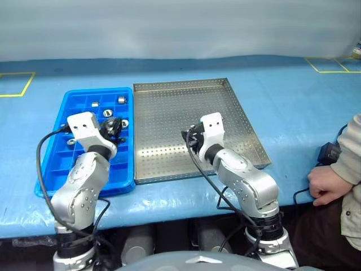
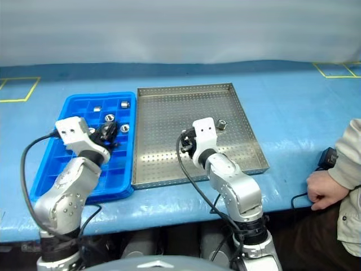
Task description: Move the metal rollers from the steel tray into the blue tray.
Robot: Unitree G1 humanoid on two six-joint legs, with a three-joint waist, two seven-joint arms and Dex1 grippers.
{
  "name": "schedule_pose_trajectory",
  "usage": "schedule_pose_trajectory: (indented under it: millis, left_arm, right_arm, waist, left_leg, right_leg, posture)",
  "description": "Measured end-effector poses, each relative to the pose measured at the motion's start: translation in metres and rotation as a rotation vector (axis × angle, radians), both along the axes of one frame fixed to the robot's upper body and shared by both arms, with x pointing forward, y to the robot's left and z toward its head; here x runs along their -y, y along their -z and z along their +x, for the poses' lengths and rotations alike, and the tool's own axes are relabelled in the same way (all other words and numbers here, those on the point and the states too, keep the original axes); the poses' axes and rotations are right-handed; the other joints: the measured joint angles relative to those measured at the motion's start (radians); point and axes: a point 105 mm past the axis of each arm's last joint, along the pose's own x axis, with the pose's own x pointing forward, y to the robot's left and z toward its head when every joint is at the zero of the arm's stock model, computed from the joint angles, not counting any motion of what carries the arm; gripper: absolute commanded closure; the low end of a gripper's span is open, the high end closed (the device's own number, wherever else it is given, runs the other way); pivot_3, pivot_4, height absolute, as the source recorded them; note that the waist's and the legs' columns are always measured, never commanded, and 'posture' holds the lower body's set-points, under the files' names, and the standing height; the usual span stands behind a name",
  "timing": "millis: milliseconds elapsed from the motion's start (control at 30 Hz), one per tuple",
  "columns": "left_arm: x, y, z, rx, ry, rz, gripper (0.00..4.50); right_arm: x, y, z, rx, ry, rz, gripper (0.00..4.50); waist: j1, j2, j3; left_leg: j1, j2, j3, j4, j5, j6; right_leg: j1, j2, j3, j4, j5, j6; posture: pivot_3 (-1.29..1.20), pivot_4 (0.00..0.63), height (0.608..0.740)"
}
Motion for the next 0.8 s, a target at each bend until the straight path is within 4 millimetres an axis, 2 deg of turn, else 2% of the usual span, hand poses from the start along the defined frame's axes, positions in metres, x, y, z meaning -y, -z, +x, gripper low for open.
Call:
schedule_pose_trajectory:
  millis: [167,333,467,600,800]
  left_arm:
    - [-0.029,0.004,-0.027,-0.009,-0.147,0.17,2.77]
    - [-0.06,0.012,-0.052,-0.064,-0.31,0.241,2.77]
    - [-0.067,0.018,-0.065,-0.087,-0.374,0.224,2.77]
    - [-0.07,0.026,-0.072,-0.121,-0.396,0.204,2.77]
    - [-0.067,0.034,-0.073,-0.152,-0.389,0.18,0.74]
  right_arm:
    - [-0.026,-0.008,0.004,0.05,-0.103,-0.011,3.34]
    - [-0.044,-0.009,0.008,0.069,-0.172,-0.022,3.34]
    - [-0.059,-0.011,0.005,0.087,-0.239,-0.021,3.34]
    - [-0.065,-0.009,0.004,0.086,-0.266,-0.024,3.34]
    - [-0.067,-0.01,0.002,0.089,-0.28,-0.019,3.34]
  waist:
    - [0.033,0.0,0.0]
    - [0.076,0.0,0.001]
    - [0.103,0.0,0.001]
    - [0.117,0.0,0.001]
    - [0.123,0.001,0.001]
  left_leg:
    - [0.0,0.001,-0.001,-0.001,0.001,-0.001]
    - [-0.001,0.0,-0.003,-0.001,0.0,-0.002]
    - [-0.003,0.0,-0.005,-0.001,0.0,-0.002]
    - [-0.005,0.0,-0.007,-0.001,0.0,-0.002]
    - [-0.008,0.0,-0.011,-0.001,0.001,-0.003]
  right_leg:
    - [0.0,0.0,-0.001,0.0,-0.002,0.002]
    - [0.0,-0.002,-0.004,0.0,-0.003,0.002]
    - [-0.001,-0.003,-0.006,-0.001,-0.003,0.002]
    - [-0.001,-0.003,-0.009,-0.001,-0.004,0.002]
    - [-0.003,-0.003,-0.014,-0.001,-0.005,0.0]
  posture:
    - [0.26,0.15,0.74]
    - [0.31,0.15,0.74]
    - [0.33,0.15,0.74]
    - [0.33,0.15,0.74]
    - [0.33,0.15,0.74]
